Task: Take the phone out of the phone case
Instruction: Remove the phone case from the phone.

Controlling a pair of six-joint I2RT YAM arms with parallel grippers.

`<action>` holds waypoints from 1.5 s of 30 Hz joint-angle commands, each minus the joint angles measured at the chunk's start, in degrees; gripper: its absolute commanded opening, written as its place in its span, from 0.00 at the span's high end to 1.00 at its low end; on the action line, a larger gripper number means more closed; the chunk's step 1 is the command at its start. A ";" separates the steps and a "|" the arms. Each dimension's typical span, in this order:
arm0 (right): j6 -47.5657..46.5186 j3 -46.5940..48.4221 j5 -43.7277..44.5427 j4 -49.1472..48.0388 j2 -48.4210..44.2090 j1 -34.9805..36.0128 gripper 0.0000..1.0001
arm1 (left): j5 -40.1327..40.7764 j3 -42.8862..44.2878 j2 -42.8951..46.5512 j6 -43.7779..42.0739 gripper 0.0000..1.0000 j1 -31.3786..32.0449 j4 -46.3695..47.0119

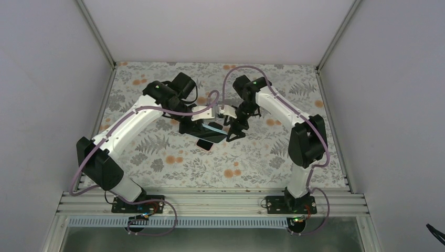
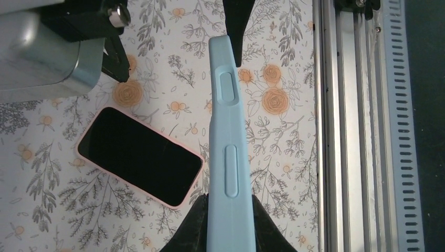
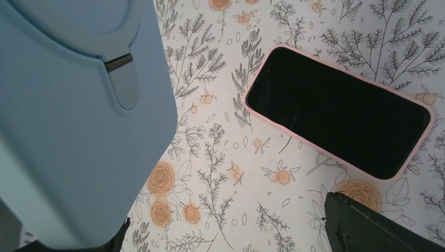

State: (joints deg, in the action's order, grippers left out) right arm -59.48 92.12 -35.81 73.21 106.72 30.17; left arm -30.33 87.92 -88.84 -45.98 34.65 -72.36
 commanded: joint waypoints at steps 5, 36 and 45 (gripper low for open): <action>3.25 5.05 0.66 -10.64 0.82 -2.29 0.09 | -15.93 1.05 2.12 -4.24 0.98 3.85 -5.34; 5.60 3.47 3.59 -17.41 -1.65 -3.94 0.08 | -20.49 -0.51 2.35 -6.58 0.98 6.83 -5.43; 5.73 2.81 4.55 -18.49 -2.32 -4.50 0.08 | -19.95 -0.77 2.97 -6.32 0.98 6.92 -5.47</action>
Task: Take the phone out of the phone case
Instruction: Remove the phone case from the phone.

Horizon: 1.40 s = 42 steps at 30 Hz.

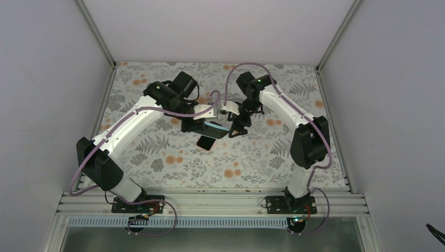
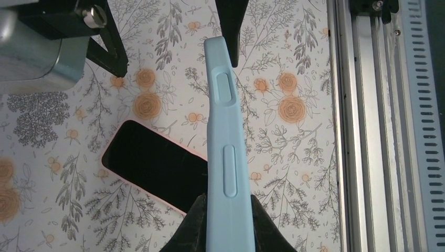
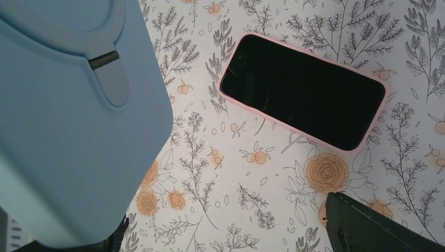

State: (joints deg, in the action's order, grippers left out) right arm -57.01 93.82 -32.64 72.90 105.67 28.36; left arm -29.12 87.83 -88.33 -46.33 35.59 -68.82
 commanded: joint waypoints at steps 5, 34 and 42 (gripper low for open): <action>4.71 0.79 3.14 -20.65 -1.65 -3.15 0.08 | -20.83 -0.91 2.79 -5.80 0.98 5.98 -8.99; 16.46 -5.22 -19.86 -32.41 -12.82 5.55 0.08 | -10.36 12.36 -1.80 9.85 0.98 0.27 14.34; 15.52 1.15 -35.80 -26.11 -8.82 7.74 0.08 | -10.43 16.71 -2.60 16.10 0.98 -5.07 25.82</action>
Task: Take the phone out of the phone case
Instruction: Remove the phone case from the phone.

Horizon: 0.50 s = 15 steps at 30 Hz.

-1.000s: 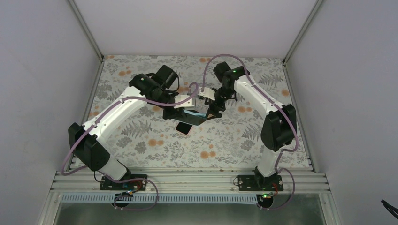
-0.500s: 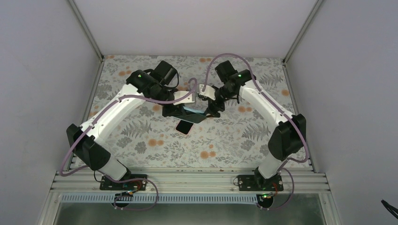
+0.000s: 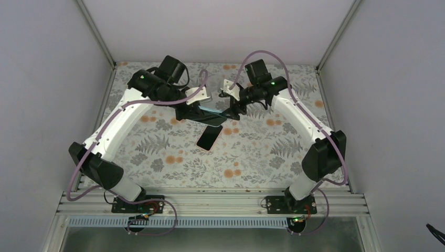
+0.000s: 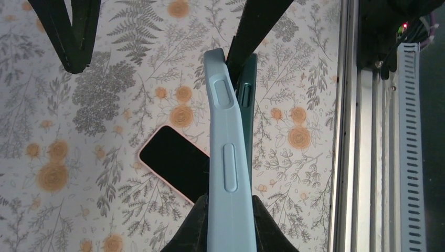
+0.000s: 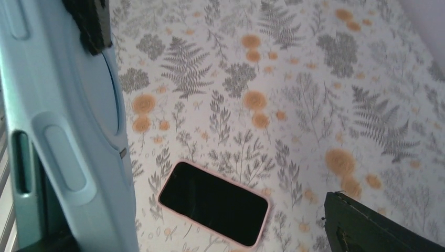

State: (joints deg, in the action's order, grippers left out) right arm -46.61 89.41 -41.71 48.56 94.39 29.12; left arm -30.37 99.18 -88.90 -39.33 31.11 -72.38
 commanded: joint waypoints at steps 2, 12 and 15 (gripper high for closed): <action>2.84 9.66 -27.61 2.45 4.76 9.27 0.11 | -9.65 6.54 -2.71 10.75 0.98 -2.14 32.02; 1.80 26.24 -39.09 14.63 12.88 13.11 0.33 | -8.41 9.93 -6.19 13.66 0.98 -5.35 40.08; -0.92 33.59 -40.46 22.64 15.74 14.56 0.38 | -8.52 9.65 -6.86 13.48 0.98 -6.33 41.45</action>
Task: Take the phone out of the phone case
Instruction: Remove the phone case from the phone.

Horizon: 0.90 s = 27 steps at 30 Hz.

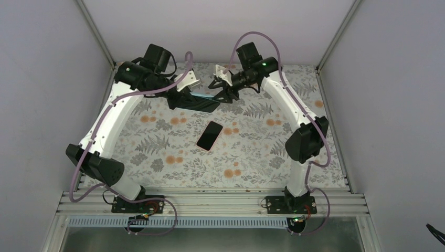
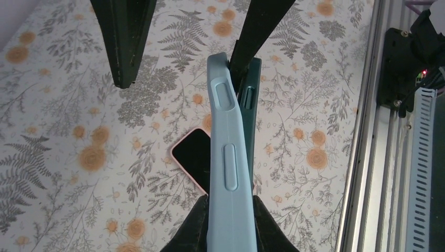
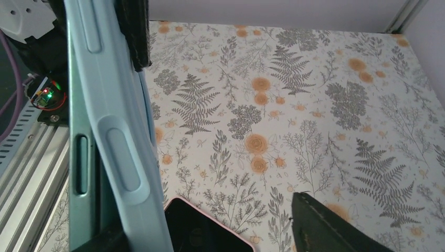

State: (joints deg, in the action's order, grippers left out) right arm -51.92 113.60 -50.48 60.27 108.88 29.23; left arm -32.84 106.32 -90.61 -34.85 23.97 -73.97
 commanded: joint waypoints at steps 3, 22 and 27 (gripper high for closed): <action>3.97 11.16 -30.67 13.37 1.64 16.46 0.43 | -6.69 2.94 -6.04 9.17 0.98 0.37 43.82; 3.84 8.07 -24.53 13.38 0.60 22.97 0.48 | -8.25 11.53 -10.42 8.85 0.98 -0.69 40.14; 3.58 8.11 -22.64 13.02 0.02 22.70 0.97 | -5.86 12.40 -10.10 8.46 0.98 -0.86 39.21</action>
State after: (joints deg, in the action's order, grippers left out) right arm -47.90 120.51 -51.92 71.50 112.18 35.99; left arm -35.18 115.46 -96.36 -34.06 22.85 -90.83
